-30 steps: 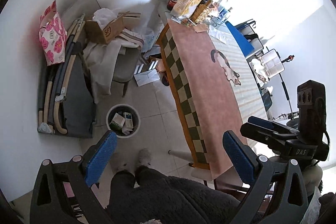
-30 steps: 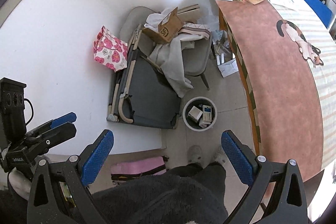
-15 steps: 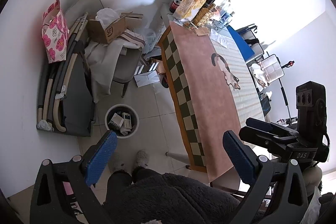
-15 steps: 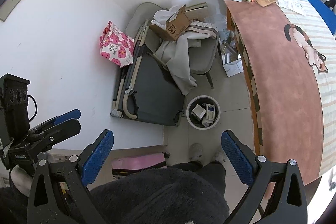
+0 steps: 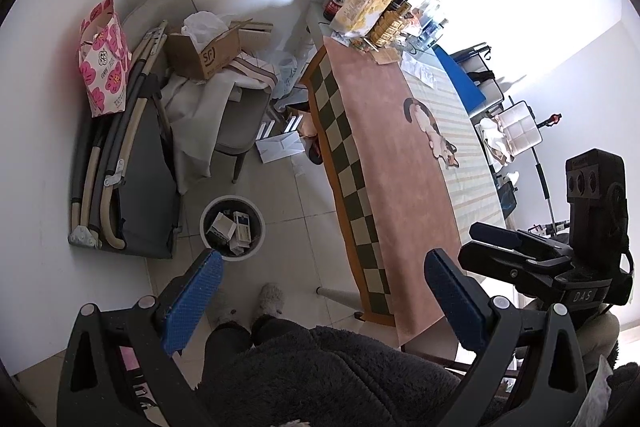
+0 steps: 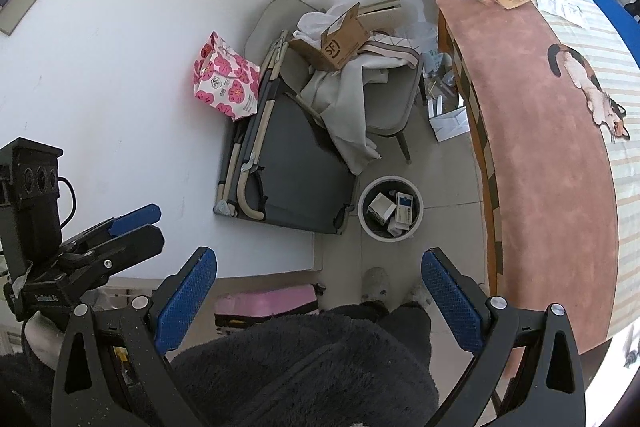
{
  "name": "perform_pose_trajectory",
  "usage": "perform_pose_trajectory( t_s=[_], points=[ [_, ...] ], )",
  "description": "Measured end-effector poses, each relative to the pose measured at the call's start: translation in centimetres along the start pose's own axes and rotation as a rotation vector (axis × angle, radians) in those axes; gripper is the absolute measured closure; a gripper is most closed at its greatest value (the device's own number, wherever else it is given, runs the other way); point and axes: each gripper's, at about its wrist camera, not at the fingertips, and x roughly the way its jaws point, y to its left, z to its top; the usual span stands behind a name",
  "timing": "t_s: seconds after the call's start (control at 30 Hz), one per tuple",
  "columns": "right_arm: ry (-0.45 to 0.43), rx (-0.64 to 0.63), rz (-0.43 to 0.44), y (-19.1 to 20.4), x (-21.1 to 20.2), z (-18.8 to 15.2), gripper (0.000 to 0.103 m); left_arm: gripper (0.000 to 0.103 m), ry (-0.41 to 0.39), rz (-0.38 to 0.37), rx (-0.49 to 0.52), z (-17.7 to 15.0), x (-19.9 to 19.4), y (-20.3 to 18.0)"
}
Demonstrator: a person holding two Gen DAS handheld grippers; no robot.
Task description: Collect trash
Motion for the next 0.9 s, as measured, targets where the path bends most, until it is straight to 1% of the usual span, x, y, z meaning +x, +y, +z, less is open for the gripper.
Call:
perform_pose_trajectory(
  t_s=[0.23, 0.9],
  points=[
    [0.012, 0.000, 0.005, 0.26, 0.14, -0.36, 0.000, 0.000, 0.002, -0.004, 0.003, -0.36, 0.02, -0.08],
    [0.007, -0.002, 0.019, 0.56, -0.15, -0.64, 0.000, 0.000, -0.006, -0.008, -0.003, -0.87, -0.29, -0.42]
  ],
)
